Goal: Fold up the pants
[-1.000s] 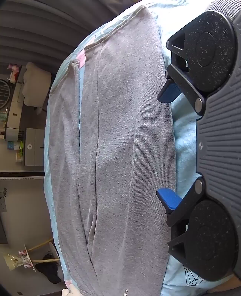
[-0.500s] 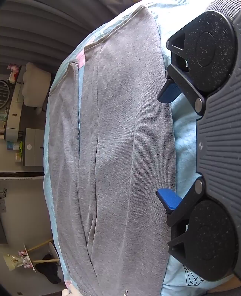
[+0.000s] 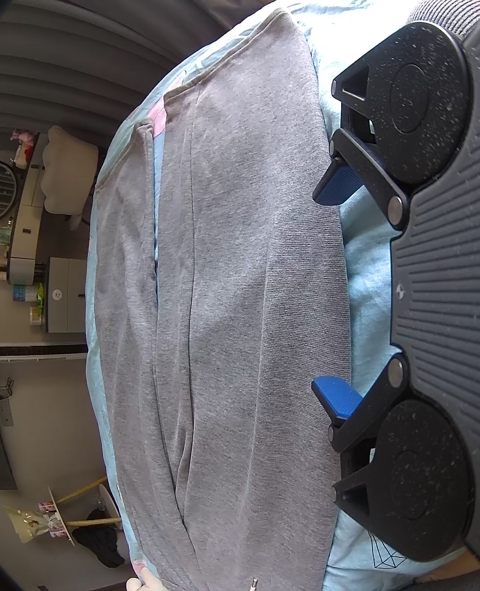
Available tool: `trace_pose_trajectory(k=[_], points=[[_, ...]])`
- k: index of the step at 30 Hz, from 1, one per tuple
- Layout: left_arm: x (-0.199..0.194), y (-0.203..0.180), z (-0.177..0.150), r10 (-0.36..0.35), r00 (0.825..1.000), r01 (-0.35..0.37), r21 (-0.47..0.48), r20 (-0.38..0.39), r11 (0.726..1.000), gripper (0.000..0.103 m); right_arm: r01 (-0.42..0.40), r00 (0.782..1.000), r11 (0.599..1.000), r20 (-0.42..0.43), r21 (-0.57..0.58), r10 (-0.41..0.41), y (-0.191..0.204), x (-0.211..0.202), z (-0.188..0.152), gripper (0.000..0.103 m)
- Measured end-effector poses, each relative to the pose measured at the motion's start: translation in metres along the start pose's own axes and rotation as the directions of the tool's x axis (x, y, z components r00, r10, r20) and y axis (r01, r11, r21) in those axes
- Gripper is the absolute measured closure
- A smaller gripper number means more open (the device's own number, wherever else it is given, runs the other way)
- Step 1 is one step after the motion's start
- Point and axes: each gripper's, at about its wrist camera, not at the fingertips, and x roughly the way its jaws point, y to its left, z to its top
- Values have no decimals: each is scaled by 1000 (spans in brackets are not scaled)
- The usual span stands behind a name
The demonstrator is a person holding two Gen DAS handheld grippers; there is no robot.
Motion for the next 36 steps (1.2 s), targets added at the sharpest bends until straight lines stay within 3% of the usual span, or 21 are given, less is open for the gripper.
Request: trace_pose_trajectory(k=[36], points=[[3,1,2,7,1000,-8,-8,-22,1000,0,-39,999,999,-15,26,39,-3,2,1,4]])
